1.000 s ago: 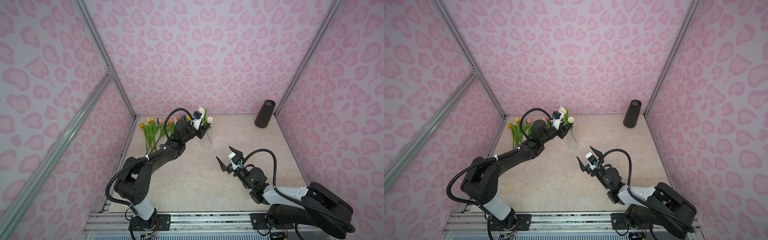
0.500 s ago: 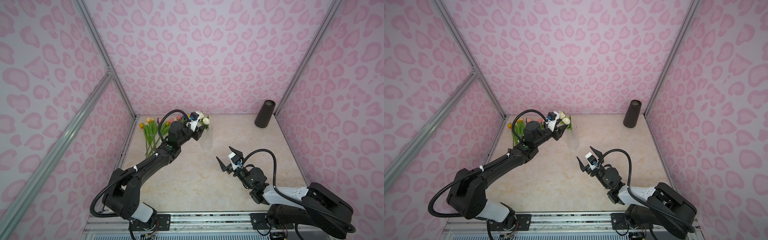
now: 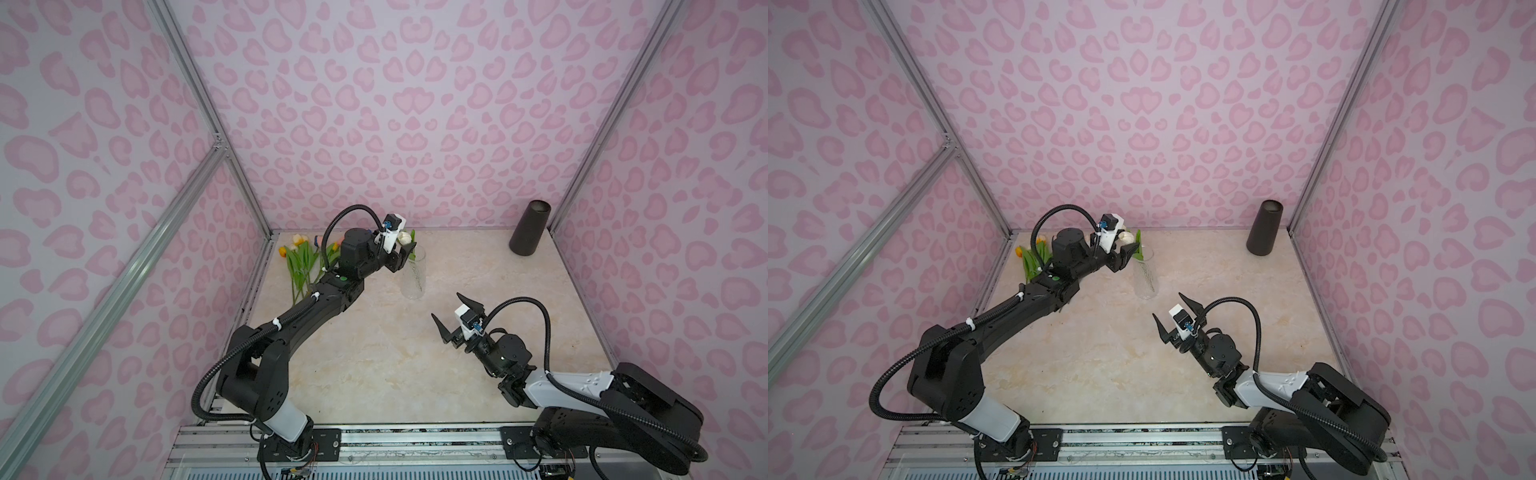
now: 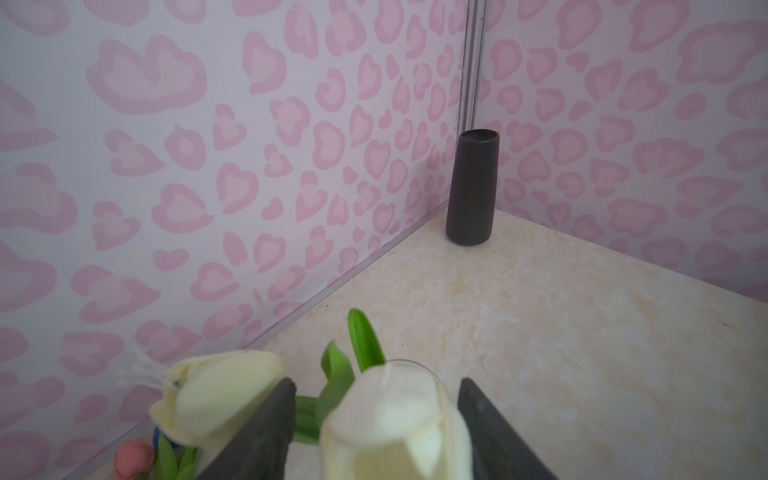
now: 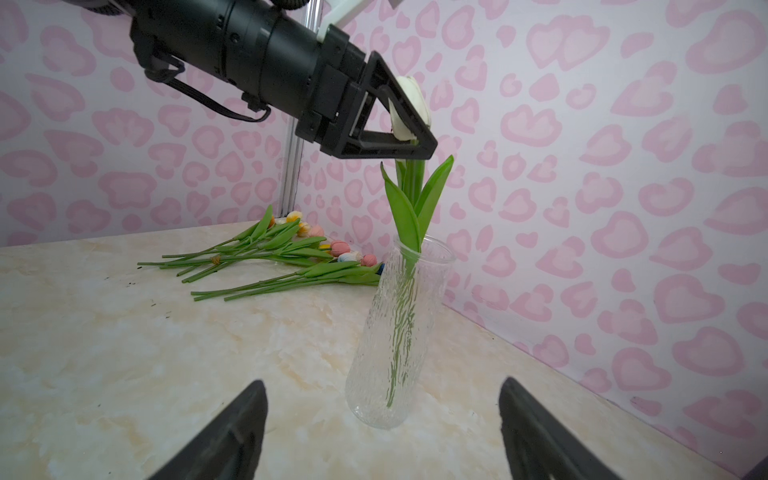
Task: Arrange the flowers into the vase
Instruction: 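Open the left gripper and draw it back toward the tulip pile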
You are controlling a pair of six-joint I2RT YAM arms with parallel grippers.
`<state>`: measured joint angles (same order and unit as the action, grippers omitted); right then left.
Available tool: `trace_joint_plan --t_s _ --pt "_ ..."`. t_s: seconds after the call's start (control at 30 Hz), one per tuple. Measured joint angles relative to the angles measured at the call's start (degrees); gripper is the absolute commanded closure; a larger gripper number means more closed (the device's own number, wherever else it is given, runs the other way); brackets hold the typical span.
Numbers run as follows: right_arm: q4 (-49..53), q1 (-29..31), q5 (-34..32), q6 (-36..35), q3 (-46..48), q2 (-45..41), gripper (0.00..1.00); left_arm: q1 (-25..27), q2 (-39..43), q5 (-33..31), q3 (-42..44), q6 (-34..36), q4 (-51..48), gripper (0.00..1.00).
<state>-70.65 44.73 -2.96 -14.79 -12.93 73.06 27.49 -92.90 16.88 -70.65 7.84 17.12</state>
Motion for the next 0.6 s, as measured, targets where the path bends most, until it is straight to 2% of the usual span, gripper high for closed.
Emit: trace_joint_plan --t_s 0.1,0.23,0.3,0.6 --pt "0.0 0.0 0.0 0.0 0.0 0.1 0.14 0.0 -1.1 0.9 -2.8 0.3 -2.3 0.29" --pt "0.0 0.0 -0.1 0.0 0.0 0.1 0.14 0.0 0.9 0.2 -1.7 0.3 -3.3 0.21" --pt "0.0 0.0 -0.3 -0.3 0.0 0.2 0.13 0.0 2.9 -1.2 -0.3 0.1 -4.4 0.15" --pt "-0.2 0.0 -0.4 -0.4 0.0 2.1 0.14 -0.1 16.3 -6.1 7.3 -1.6 -7.0 0.10"
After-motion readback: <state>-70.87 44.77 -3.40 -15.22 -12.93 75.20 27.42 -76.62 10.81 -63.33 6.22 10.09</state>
